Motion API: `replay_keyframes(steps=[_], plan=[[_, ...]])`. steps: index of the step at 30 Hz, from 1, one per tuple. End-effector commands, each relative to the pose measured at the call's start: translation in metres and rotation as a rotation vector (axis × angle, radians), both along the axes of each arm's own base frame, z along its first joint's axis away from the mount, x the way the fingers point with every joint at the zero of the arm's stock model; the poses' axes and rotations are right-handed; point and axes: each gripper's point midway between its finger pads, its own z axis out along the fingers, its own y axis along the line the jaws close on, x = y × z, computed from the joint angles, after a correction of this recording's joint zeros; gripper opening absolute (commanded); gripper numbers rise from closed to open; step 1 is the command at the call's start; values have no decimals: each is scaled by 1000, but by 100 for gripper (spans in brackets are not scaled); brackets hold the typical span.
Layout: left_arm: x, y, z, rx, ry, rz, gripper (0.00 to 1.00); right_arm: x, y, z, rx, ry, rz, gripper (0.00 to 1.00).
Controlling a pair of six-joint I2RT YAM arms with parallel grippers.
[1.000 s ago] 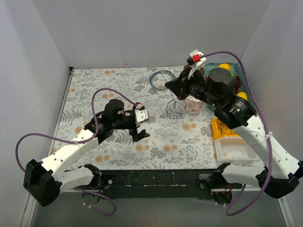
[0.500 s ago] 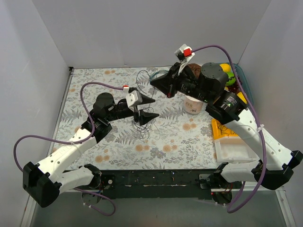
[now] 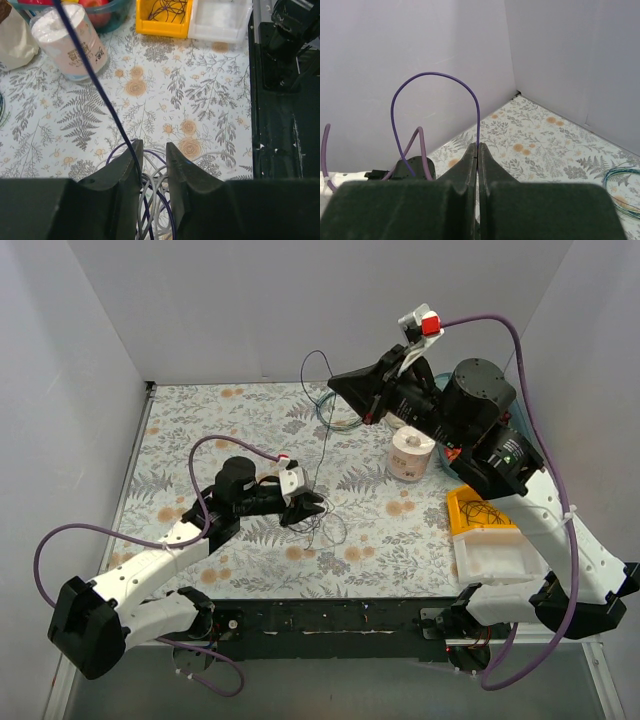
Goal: Untangle the cables
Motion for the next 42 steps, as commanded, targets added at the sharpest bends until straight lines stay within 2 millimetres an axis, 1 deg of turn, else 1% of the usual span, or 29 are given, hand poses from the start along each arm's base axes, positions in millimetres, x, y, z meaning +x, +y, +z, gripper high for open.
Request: replay_keyframes(steps=[1, 2, 3, 5, 6, 7, 8, 11, 13, 15, 16, 17, 19, 20, 22, 23, 24, 27, 33, 34, 35, 36, 37, 38, 39, 40, 41, 42], plan=[[-7, 8, -20, 54, -42, -17, 26, -6, -27, 48, 78, -115, -75, 1], [-8, 10, -27, 69, -36, -14, 27, -3, -32, 50, 78, -115, -104, 1], [-10, 13, -36, 85, -37, -16, 28, -3, -37, 58, 88, -126, -127, 1], [-9, 16, -46, 109, -69, -19, 32, -3, -45, 67, 89, -155, -155, 1], [-10, 18, -52, 121, -68, -14, 34, -4, -51, 76, 99, -169, -174, 1], [-15, 23, -67, 152, -39, -18, 36, -2, -53, 78, 95, -176, -187, 1], [-16, 25, -72, 166, -51, -28, 41, -2, -54, 80, 89, -185, -196, 1], [-20, 28, -80, 180, -55, -39, 51, 0, -55, 77, 79, -182, -206, 1], [-21, 29, -84, 192, -61, -48, 54, 2, -53, 74, 74, -176, -202, 1], [-22, 33, -96, 231, -83, -58, 55, 2, -52, 75, 75, -180, -201, 1], [-21, 37, -102, 252, -96, -51, 55, 0, -53, 80, 82, -188, -201, 1], [-23, 42, -112, 280, -96, -54, 55, 0, -55, 83, 87, -196, -205, 1], [-24, 46, -121, 307, -114, -53, 54, 1, -56, 90, 85, -215, -216, 1], [-27, 50, -127, 319, -98, -54, 54, -2, -61, 99, 96, -230, -224, 1], [-29, 51, -131, 332, -123, -75, 53, 0, -64, 104, 88, -250, -244, 1], [-30, 52, -132, 332, -128, -78, 53, -1, -69, 111, 98, -265, -255, 1], [-33, 54, -137, 342, -120, -83, 53, 0, -71, 113, 97, -271, -269, 1], [-35, 57, -143, 351, -121, -80, 53, 0, -76, 118, 95, -290, -293, 1], [-34, 60, -146, 361, -131, -76, 55, 2, -74, 109, 69, -283, -293, 1], [-33, 59, -143, 358, -138, -74, 55, 4, -73, 106, 62, -281, -293, 1], [-32, 59, -141, 352, -134, -67, 60, 4, -72, 104, 59, -281, -288, 1], [-31, 57, -135, 341, -134, -60, 62, 3, -68, 100, 55, -275, -271, 1], [-30, 53, -125, 319, -141, -60, 64, 6, -63, 90, 37, -262, -261, 1], [-25, 48, -107, 291, -154, -54, 67, 5, -59, 84, 29, -255, -246, 1], [-25, 45, -96, 268, -138, -49, 74, 3, -55, 79, 22, -249, -216, 1], [-26, 42, -86, 244, -133, -58, 77, 2, -52, 74, 16, -243, -201, 1], [-23, 36, -62, 209, -154, -61, 79, 5, -44, 61, -3, -226, -183, 1], [-24, 34, -52, 187, -144, -60, 83, 0, -40, 57, -4, -226, -149, 1]])
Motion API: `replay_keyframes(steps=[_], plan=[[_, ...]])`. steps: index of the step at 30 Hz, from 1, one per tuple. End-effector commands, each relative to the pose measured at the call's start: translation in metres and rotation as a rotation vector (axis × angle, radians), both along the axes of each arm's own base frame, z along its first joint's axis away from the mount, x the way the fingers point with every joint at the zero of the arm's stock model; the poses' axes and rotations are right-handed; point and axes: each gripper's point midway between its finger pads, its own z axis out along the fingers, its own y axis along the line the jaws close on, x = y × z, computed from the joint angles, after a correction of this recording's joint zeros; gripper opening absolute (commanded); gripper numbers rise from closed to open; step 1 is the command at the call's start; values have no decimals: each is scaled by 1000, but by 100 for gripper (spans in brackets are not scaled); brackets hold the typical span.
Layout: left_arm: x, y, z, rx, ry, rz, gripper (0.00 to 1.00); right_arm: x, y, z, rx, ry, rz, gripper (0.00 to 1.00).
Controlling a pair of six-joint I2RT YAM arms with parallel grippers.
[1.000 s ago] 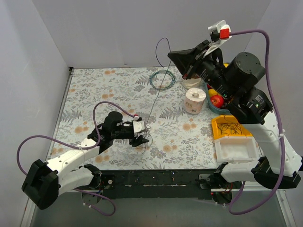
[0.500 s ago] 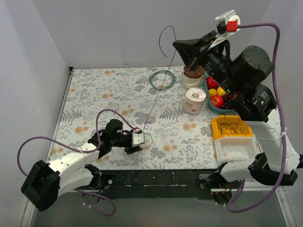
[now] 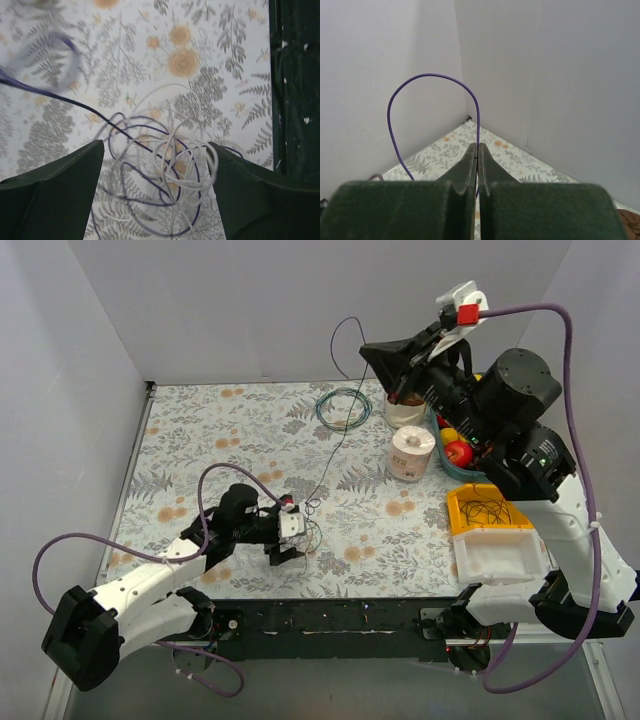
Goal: Untangle the cables
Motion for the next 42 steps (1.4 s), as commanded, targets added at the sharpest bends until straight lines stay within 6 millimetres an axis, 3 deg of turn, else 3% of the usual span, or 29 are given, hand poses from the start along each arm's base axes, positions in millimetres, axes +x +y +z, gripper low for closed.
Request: replay_keyframes(steps=[1, 3, 10, 14, 16, 17, 18, 21, 22, 24, 27, 28, 29, 32, 35, 36, 37, 38, 39, 40, 42], plan=[[7, -21, 85, -163, -52, -20, 85, -12, 14, -9, 6, -12, 99, 1], [6, -26, 111, -214, -69, -38, 86, -16, 23, -19, -7, -4, 152, 1], [4, -41, 164, -341, -37, -59, 88, -21, 39, -35, -21, 33, 228, 1], [24, -54, 206, -513, 31, 45, 87, -22, 43, -37, -9, 38, 250, 1], [30, -59, 208, -528, 52, 58, 83, -24, 44, -34, 0, 34, 262, 1], [28, -60, 207, -527, 59, 47, 79, -24, 43, -33, 3, 32, 261, 1], [27, -62, 202, -516, 74, 40, 67, -25, 42, -32, 5, 29, 259, 1], [26, -62, 188, -482, 119, 43, 49, -25, 41, -29, 10, 24, 256, 1], [24, -63, 186, -479, 132, 36, 47, -25, 40, -29, 10, 24, 255, 1], [22, -65, 187, -481, 146, 21, 38, -25, 41, -29, 10, 26, 257, 1], [22, -66, 193, -493, 149, 21, 15, -23, 43, -32, 3, 34, 253, 1], [23, -65, 195, -496, 147, 28, 0, -21, 42, -34, -1, 38, 245, 1], [27, -64, 196, -496, 147, 54, 0, -20, 42, -35, -4, 40, 237, 1], [22, -62, 213, -516, 165, 61, 0, 0, 36, -56, -53, 92, 149, 1], [11, -59, 247, -571, 199, 48, 0, 35, 24, -105, -118, 251, 50, 1], [9, -59, 259, -589, 200, 44, 0, 38, 27, -119, -131, 298, 95, 1], [5, -56, 277, -617, 186, 35, 0, 43, 28, -148, -151, 375, 119, 1], [3, -55, 286, -635, 185, 33, 0, 55, 19, -163, -146, 425, 116, 3], [0, -53, 294, -655, 194, 35, 0, 52, 24, -180, -149, 494, 180, 10], [1, -52, 302, -675, 188, 48, 0, 53, 24, -204, -175, 553, 187, 28], [1, -47, 321, -721, 165, 67, 0, 50, 24, -226, -225, 579, 215, 46]])
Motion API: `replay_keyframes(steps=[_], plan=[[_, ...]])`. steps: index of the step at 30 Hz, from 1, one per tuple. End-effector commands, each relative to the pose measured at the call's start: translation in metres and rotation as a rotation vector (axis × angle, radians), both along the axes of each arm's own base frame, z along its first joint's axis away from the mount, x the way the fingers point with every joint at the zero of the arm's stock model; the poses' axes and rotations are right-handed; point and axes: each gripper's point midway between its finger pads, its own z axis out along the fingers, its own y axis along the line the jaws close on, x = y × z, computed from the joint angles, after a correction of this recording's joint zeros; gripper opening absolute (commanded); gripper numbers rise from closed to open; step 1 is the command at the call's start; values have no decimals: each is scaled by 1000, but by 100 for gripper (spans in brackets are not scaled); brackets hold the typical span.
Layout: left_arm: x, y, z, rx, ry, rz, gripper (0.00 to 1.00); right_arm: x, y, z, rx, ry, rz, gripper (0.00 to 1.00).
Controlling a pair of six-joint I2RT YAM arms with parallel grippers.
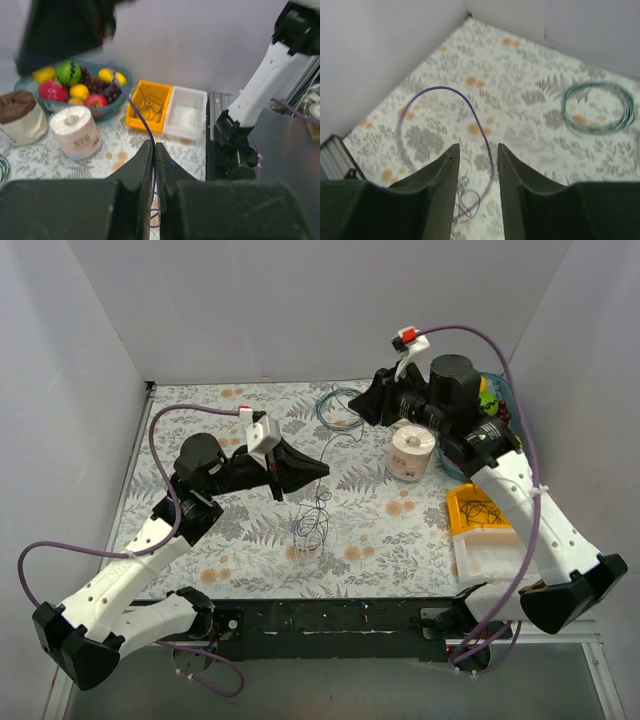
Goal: Untangle the cables
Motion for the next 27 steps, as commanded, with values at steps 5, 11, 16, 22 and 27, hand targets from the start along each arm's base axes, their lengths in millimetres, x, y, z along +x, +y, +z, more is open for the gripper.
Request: replay_keyframes(steps=[5, 11, 16, 22, 27], plan=[[-2, 19, 77, -168, -43, 110, 0, -35, 8, -118, -106, 168, 233, 84], [6, 19, 86, -194, -53, 138, 0, -89, 4, -140, -21, 30, 395, 86], [10, 15, 88, -203, -53, 133, 0, -110, 23, -152, -18, -12, 431, 86], [11, 14, 93, -218, -65, 129, 0, -107, 40, -171, -16, 18, 403, 86], [11, 15, 96, -225, -73, 135, 0, -91, 45, -184, -30, 17, 344, 83]])
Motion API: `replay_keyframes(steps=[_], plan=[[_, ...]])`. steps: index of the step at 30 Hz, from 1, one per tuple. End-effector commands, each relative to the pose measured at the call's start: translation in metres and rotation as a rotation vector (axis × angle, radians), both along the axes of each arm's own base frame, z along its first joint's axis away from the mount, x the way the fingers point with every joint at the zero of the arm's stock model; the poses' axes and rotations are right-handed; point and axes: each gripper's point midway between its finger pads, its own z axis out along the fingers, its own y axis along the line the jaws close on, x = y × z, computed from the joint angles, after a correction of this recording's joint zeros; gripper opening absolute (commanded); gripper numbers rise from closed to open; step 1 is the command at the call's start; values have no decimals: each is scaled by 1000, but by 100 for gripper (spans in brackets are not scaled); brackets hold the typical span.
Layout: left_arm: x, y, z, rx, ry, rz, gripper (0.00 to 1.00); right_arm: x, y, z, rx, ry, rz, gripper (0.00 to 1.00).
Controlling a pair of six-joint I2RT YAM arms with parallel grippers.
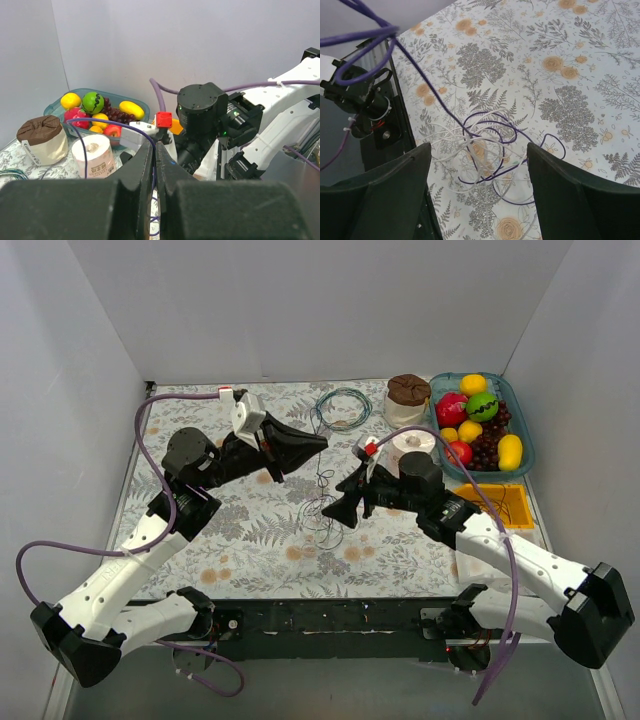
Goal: Untangle the cables
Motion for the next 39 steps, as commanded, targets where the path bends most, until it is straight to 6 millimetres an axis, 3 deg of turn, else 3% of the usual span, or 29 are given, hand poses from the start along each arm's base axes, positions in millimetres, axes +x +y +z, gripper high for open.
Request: replay_keyframes(steps=[1, 6, 12, 18, 19, 26, 34, 39], plan=[[-2, 7, 29, -58, -58, 24, 0, 21, 8, 11, 56, -76, -68, 81], [-3, 7, 31, -73, -64, 18, 0, 27, 20, -3, 36, -42, -50, 76], [7, 12, 42, -90, -111, 85, 0, 19, 22, -23, 34, 14, -19, 51], [16, 21, 67, -148, -182, 146, 0, 11, 20, -47, 46, 78, -21, 16], [16, 22, 71, -157, -191, 150, 0, 11, 20, -50, 45, 88, -28, 3], [26, 35, 98, -206, -240, 235, 0, 14, 14, -68, 11, 108, -63, 1], [37, 70, 173, -291, -488, 466, 0, 8, 2, -123, -110, 220, -103, 1], [40, 80, 194, -291, -563, 538, 0, 4, -2, -139, -127, 254, -121, 1]])
